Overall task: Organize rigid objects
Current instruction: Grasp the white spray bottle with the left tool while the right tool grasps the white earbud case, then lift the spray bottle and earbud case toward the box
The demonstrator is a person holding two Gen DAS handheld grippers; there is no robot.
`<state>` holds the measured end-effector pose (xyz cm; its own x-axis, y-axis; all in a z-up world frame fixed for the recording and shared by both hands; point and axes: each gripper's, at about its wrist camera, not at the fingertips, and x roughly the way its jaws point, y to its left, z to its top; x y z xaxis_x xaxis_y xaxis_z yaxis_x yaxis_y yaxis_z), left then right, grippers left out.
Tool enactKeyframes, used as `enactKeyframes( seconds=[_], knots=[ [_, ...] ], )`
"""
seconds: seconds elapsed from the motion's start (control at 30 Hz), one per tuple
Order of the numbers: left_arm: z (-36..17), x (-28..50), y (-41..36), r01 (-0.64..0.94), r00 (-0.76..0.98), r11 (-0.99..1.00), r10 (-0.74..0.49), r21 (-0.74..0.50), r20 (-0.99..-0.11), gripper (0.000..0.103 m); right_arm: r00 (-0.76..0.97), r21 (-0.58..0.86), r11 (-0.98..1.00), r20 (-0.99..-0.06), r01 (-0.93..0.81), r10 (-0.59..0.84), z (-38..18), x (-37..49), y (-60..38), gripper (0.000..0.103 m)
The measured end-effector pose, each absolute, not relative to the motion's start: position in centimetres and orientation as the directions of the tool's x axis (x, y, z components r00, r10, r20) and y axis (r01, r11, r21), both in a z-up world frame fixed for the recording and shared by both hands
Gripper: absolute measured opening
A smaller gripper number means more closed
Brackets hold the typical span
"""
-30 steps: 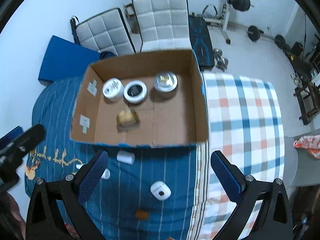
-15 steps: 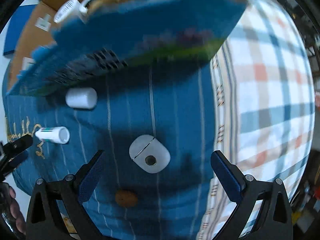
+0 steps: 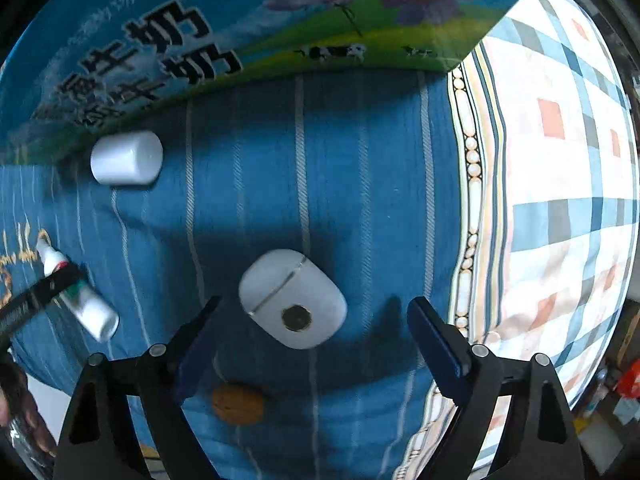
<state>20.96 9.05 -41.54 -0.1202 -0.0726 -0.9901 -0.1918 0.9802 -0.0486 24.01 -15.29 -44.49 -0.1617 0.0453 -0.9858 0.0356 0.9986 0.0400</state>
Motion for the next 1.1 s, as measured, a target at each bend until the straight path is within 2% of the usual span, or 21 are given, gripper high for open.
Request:
enactKeyframes(
  seconds=[0.1, 0.17, 0.2, 0.27, 0.33, 0.43, 0.5, 0.57, 0.63, 0.7, 0.77, 0.8, 0.93, 1.1],
  knots=[
    [-42.8, 20.2, 9.8, -0.296, -0.137, 0.951, -0.139, -0.093, -0.981, 0.054, -0.162, 0.04, 0.999, -0.986, 0.012, 0.042, -44.9, 23.9, -15.0, 0.091],
    [-43.0, 19.9, 10.0, -0.353, -0.114, 0.929, -0.16, -0.111, -0.98, 0.053, -0.17, 0.049, 0.999, -0.984, 0.004, 0.049, -45.6, 24.1, -14.5, 0.083],
    [-42.7, 19.9, 9.5, -0.341, -0.097, 0.934, -0.148, -0.107, -0.984, 0.053, -0.175, 0.052, 0.999, -0.983, -0.001, 0.051, -45.9, 23.9, -14.3, 0.082],
    [-41.9, 20.0, 7.2, -0.251, -0.087, 0.965, -0.098, -0.073, -0.991, 0.039, -0.185, 0.061, 0.998, -0.981, -0.007, 0.059, -46.5, 23.9, -13.7, 0.066],
    [-41.3, 20.0, 4.4, -0.138, -0.083, 0.988, -0.076, -0.064, -0.994, 0.034, -0.178, 0.034, 0.999, -0.983, -0.012, 0.031, -46.5, 23.5, -13.3, 0.059],
    [-40.9, 19.3, 0.8, -0.021, -0.091, 0.997, -0.079, -0.077, -0.993, 0.033, -0.2, 0.039, 0.999, -0.979, -0.006, 0.037, -46.6, 22.5, -13.3, 0.059],
    [-41.1, 19.0, -0.6, 0.0, -0.111, 0.995, -0.101, -0.102, -0.989, 0.034, -0.201, 0.038, 0.999, -0.979, -0.009, 0.035, -46.6, 22.0, -13.6, 0.059],
    [-41.9, 18.6, -0.7, -0.067, -0.147, 0.987, -0.152, -0.143, -0.977, 0.049, -0.193, 0.045, 0.999, -0.98, -0.002, 0.044, -46.6, 21.5, -14.0, 0.06],
    [-41.8, 17.9, -0.4, -0.109, -0.114, 0.982, -0.168, -0.156, -0.979, 0.051, -0.194, 0.056, 0.998, -0.979, 0.0, 0.055, -46.6, 21.4, -14.1, 0.06],
    [-41.7, 17.4, -0.9, -0.1, -0.108, 0.987, -0.14, -0.13, -0.984, 0.05, -0.201, 0.046, 0.999, -0.979, -0.017, 0.042, -46.7, 21.4, -14.2, 0.06],
    [-40.8, 17.3, -2.5, -0.071, -0.091, 0.995, -0.076, -0.069, -0.993, 0.033, -0.2, 0.01, 0.998, -0.98, -0.059, -0.002, -46.7, 21.7, -13.6, 0.059],
    [-40.8, 17.9, -3.3, -0.064, -0.084, 0.996, -0.065, -0.059, -0.994, 0.03, -0.193, -0.005, 0.997, -0.981, -0.073, -0.019, -46.8, 21.5, -13.0, 0.059],
    [-40.2, 17.3, -3.2, -0.088, -0.079, 0.994, -0.076, -0.069, -0.994, 0.03, -0.176, -0.038, 0.994, -0.983, -0.101, -0.055, -46.5, 20.5, -11.9, 0.058],
    [-37.8, 15.4, -1.7, -0.103, -0.012, 0.989, -0.105, -0.103, -0.994, 0.03, -0.164, 0.005, 0.996, -0.986, -0.094, -0.01, -45.4, 18.6, -11.5, 0.058]
  ],
)
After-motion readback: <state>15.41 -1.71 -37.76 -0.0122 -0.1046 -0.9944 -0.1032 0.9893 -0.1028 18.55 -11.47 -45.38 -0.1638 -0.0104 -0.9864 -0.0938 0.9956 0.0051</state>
